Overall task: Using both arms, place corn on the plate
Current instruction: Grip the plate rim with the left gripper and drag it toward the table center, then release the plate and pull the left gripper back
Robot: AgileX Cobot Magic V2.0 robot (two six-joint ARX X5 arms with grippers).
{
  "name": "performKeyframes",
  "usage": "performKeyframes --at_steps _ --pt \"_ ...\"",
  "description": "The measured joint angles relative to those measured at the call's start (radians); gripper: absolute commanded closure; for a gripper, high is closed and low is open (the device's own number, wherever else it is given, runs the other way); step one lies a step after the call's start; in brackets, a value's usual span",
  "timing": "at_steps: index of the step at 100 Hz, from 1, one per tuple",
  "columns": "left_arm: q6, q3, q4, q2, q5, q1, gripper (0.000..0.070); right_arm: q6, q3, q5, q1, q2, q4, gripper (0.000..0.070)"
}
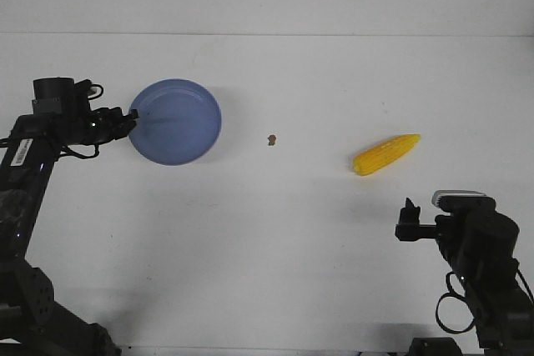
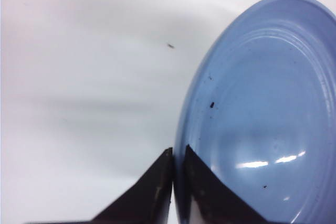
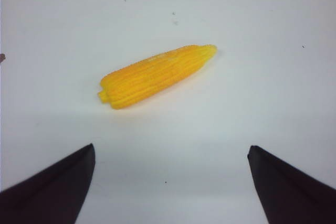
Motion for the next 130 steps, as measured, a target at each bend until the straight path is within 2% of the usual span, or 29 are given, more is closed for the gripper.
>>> performKeyframes --at_steps 32,42,51,64,102,123,130 --pt "-0.005 -0.179 -0.022 -0.117 0.029 -0.232 0.0696 0.005 0.0 0.0 0.0 0.0 0.023 0.0088" --pt "-0.006 -0.274 0.012 -0.15 0.043 -0.313 0.0696 0.006 0.0 0.0 0.0 0.0 0.023 0.0088" --pt "-0.011 -0.361 0.057 -0.148 0.089 -0.377 0.0696 0.006 0.0 0.0 0.0 0.0 0.023 0.0088" --pt "-0.018 -0.454 0.115 -0.148 0.096 -0.453 0.0696 0.006 0.0 0.0 0.0 0.0 0.023 0.0088" --pt "-0.026 -0.541 0.198 -0.142 0.093 -0.476 0.0688 0.006 0.0 0.0 0.0 0.0 0.023 0.0088" --pt "-0.027 -0.541 0.212 -0.114 0.028 -0.482 0.0681 0.007 0.0 0.0 0.0 0.0 0.032 0.0088" --pt "-0.028 -0.54 0.212 -0.111 0.028 -0.484 0.0636 0.007 0.0 0.0 0.0 0.0 0.035 0.0088"
